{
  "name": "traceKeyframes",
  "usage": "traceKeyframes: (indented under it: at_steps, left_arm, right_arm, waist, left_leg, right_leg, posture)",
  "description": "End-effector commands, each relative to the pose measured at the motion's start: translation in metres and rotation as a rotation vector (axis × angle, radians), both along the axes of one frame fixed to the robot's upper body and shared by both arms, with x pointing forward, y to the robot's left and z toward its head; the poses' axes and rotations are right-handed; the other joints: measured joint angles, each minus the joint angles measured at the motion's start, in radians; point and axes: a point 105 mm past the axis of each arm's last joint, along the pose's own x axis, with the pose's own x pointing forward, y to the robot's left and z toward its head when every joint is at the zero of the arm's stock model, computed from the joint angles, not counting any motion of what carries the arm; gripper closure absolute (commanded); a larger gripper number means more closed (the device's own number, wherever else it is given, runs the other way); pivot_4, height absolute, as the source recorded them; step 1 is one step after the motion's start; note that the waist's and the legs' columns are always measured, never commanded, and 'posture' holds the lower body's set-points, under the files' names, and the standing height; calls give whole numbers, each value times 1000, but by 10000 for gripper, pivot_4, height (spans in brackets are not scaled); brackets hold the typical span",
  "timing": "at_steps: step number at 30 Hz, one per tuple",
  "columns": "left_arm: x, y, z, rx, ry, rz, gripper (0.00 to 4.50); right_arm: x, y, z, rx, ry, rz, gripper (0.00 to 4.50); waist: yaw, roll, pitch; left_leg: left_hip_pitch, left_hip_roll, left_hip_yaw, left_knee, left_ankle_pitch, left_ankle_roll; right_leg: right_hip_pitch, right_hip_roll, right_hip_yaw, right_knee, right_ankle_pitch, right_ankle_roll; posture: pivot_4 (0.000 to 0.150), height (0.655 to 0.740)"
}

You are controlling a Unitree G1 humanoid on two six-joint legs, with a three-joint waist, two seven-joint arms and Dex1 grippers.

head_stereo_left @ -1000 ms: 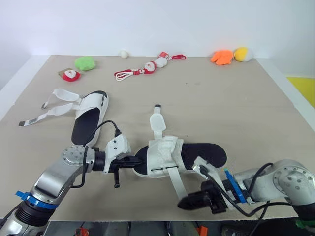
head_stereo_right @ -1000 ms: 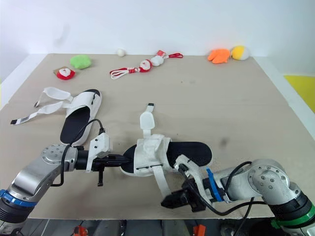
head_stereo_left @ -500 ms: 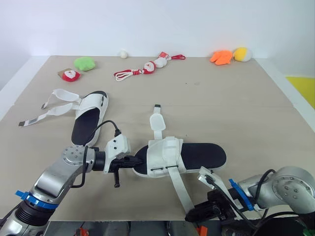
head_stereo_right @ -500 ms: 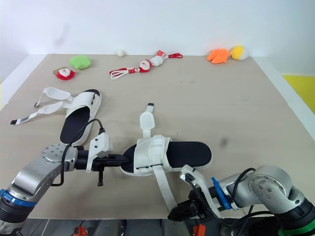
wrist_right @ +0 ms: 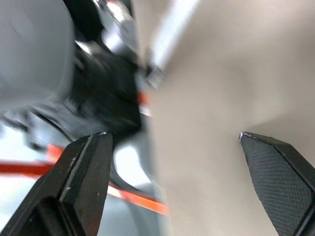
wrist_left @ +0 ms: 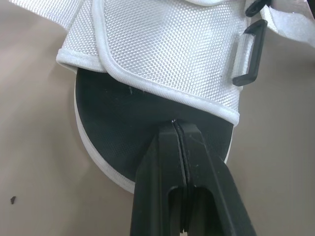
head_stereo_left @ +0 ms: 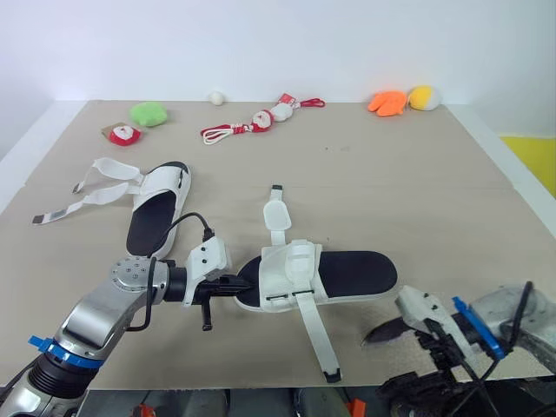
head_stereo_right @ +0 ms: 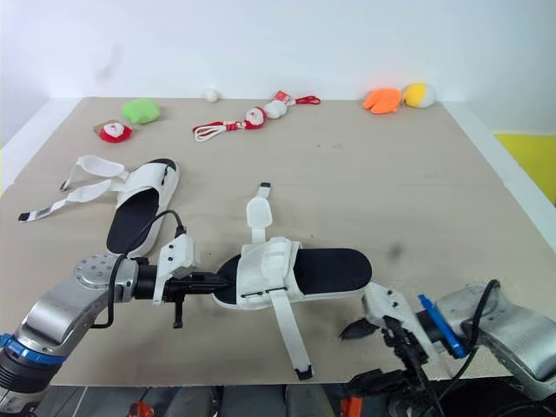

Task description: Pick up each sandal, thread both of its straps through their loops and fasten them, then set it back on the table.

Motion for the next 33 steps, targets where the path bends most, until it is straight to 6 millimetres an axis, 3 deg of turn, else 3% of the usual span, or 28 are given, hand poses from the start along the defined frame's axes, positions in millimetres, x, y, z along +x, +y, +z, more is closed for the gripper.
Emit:
traceKeyframes:
  at_steps: [1, 5, 8, 10, 20, 33]
  left_arm:
    - [-2, 0, -7, 17, 30, -6, 45000]
    - [-3, -1, -7, 12, 31, -3, 45000]
    - [-6, -2, -9, 7, 40, 0, 45000]
    - [-8, -2, -10, 8, 50, -3, 45000]
    - [-11, 1, -9, 16, 59, -2, 45000]
    - [-8, 0, -6, 20, 58, -12, 45000]
  right_arm:
    - [12, 4, 18, 36, -355, 194, 363]
    - [38, 10, 31, 67, -861, 409, 363]
    - [35, 20, 30, 77, -1119, 665, 363]
    - [32, 27, 31, 123, -1224, 732, 363]
    - [1, 43, 14, 238, -1361, 936, 363]
    - [11, 84, -4, 244, -1435, 952, 363]
  waist:
    - [0, 1, 0]
    - [-3, 2, 1]
    - [-3, 3, 1]
    - [-3, 3, 1]
    - [-1, 4, 1]
    - [-7, 2, -1]
  left_leg:
    - [0, 0, 0, 0, 0, 0]
    - [1, 0, 0, 0, 0, 0]
    - [1, -1, 1, 0, 1, -1]
    - [2, 0, 1, -1, 1, -1]
    - [4, -1, 0, -2, 0, -1]
    - [19, 1, 1, -2, 2, -1]
  right_leg:
    - [0, 0, 0, 0, 0, 0]
    - [1, 1, 0, 0, 1, 1]
    - [1, 0, 2, 0, 2, 1]
    - [2, 0, 2, 0, 2, 1]
    - [3, 1, 3, 1, 2, -6]
    - [16, 2, 3, 3, 3, -12]
  posture:
    - [1500, 7400]
    - [1500, 7400]
    - [1500, 7400]
    - [1500, 7400]
    - [1500, 7400]
    - [1500, 7400]
